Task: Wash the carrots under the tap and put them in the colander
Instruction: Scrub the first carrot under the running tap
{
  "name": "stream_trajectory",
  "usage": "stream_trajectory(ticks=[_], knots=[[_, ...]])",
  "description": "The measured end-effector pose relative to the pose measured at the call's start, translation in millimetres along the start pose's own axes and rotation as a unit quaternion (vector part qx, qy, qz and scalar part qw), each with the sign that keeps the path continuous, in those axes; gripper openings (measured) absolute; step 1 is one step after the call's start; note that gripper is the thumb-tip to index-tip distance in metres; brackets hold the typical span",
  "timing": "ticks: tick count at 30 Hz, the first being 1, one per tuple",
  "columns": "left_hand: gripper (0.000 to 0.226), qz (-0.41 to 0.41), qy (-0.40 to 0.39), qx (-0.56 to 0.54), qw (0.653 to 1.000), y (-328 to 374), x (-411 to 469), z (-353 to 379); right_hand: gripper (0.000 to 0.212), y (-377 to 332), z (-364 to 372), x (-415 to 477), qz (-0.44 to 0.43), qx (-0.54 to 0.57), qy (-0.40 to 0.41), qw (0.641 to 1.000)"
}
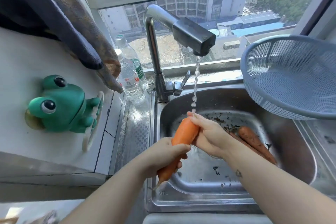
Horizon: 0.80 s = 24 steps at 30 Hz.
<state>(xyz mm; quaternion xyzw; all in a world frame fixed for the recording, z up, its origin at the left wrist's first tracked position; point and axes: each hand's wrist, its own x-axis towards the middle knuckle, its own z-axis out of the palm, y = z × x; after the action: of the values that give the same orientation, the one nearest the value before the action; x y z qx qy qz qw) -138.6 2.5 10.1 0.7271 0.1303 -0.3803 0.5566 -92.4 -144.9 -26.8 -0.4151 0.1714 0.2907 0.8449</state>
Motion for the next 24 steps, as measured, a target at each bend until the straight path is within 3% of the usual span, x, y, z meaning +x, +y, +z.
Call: stream_trajectory(ticks=[4, 7, 13, 17, 21, 24], knots=[[0.024, 0.030, 0.066, 0.161, 0.984, 2.7, 3.1, 15.0, 0.010, 4.6, 2.5, 14.3, -0.011, -0.041, 0.088, 0.995], [0.033, 0.047, 0.123, 0.232, 0.964, -1.6, 7.9, 24.3, 0.019, 5.3, 4.8, 20.7, 0.001, -0.010, 0.159, 0.987], [0.036, 0.073, 0.177, 0.345, 0.919, -6.0, 8.0, 24.9, 0.022, 7.3, 3.0, 18.7, 0.059, 0.067, 0.180, 0.980], [0.033, 0.084, 0.205, 0.378, 0.899, -2.1, 9.6, 24.6, 0.035, 10.8, 13.2, 21.9, 0.016, 0.005, 0.252, 0.968], [0.030, 0.075, 0.188, 0.369, 0.907, 8.2, 12.2, 20.0, 0.042, 19.5, 15.6, 17.2, -0.090, -0.107, 0.205, 0.969], [0.027, 0.048, 0.149, 0.318, 0.935, 8.4, 12.3, 13.7, 0.059, 25.3, 0.9, 12.4, -0.106, -0.191, 0.139, 0.966]])
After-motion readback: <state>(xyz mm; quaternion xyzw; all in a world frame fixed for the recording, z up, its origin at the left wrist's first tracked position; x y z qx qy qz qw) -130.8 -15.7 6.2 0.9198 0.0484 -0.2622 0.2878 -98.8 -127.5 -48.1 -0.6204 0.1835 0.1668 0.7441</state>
